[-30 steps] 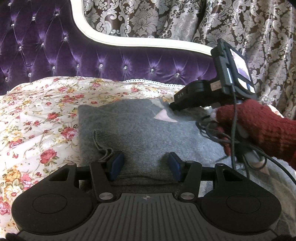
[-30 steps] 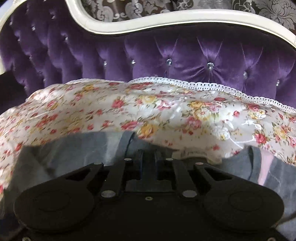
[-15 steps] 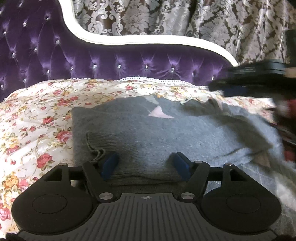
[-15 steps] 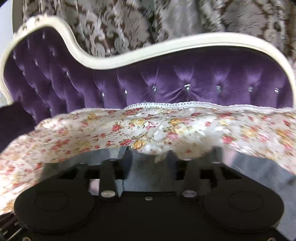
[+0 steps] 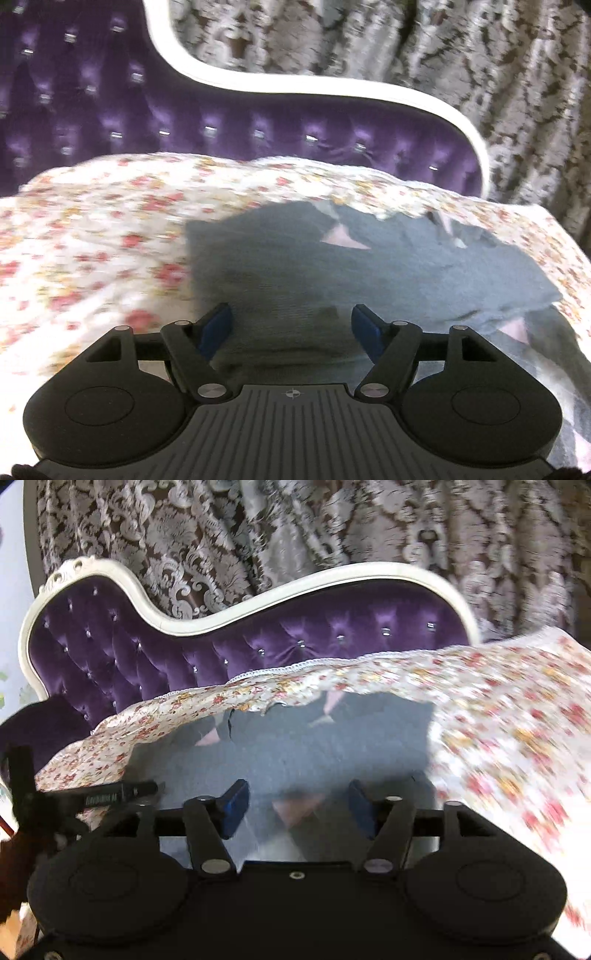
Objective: Fold small clothes
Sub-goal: 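Open both grippers and withdraw them from the folded sweater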
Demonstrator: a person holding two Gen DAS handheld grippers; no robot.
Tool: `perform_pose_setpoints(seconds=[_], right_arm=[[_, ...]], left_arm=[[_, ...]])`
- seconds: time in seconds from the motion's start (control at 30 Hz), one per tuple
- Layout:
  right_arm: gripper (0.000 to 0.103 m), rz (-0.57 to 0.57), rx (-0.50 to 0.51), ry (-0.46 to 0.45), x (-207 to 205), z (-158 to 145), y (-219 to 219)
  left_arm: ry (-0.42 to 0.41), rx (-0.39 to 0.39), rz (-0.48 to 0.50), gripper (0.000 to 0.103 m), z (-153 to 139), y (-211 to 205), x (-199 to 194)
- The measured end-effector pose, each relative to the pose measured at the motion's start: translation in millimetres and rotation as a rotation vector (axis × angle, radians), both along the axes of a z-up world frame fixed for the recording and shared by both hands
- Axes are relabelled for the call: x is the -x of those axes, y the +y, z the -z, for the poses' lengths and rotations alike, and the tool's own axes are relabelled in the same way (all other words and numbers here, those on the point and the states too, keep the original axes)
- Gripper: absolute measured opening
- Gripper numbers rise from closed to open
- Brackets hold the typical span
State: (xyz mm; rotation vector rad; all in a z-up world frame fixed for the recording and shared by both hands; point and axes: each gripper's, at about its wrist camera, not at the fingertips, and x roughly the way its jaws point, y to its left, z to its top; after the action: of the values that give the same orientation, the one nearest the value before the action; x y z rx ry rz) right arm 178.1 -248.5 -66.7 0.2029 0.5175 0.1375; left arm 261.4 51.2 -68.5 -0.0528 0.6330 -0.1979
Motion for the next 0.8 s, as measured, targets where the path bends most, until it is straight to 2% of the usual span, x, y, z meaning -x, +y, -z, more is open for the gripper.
perform_pose_setpoints(seconds=[0.07, 0.2, 0.47, 0.8], right_arm=[[0.069, 0.022, -0.018, -0.004, 18.6, 0.2, -5.3], [0.069, 0.059, -0.082, -0.011, 52.8, 2.0, -11.8], [0.072, 0.095, -0.097, 0.0, 104.3, 11.7, -9.7], [0.072, 0.129, -0.092, 0.083, 147.9, 31.8, -12.0]], left_arm=[[0.012, 0.001, -0.048, 0.07, -3.6, 10.8, 5.2], [0.047, 0.064, -0.111, 0.07, -9.5, 38.6, 27.2], [0.096, 0.108, -0.041, 0.07, -17.2, 53.6, 99.7], [0.218, 0.265, -0.016, 0.07, -3.2, 55.4, 176.4]])
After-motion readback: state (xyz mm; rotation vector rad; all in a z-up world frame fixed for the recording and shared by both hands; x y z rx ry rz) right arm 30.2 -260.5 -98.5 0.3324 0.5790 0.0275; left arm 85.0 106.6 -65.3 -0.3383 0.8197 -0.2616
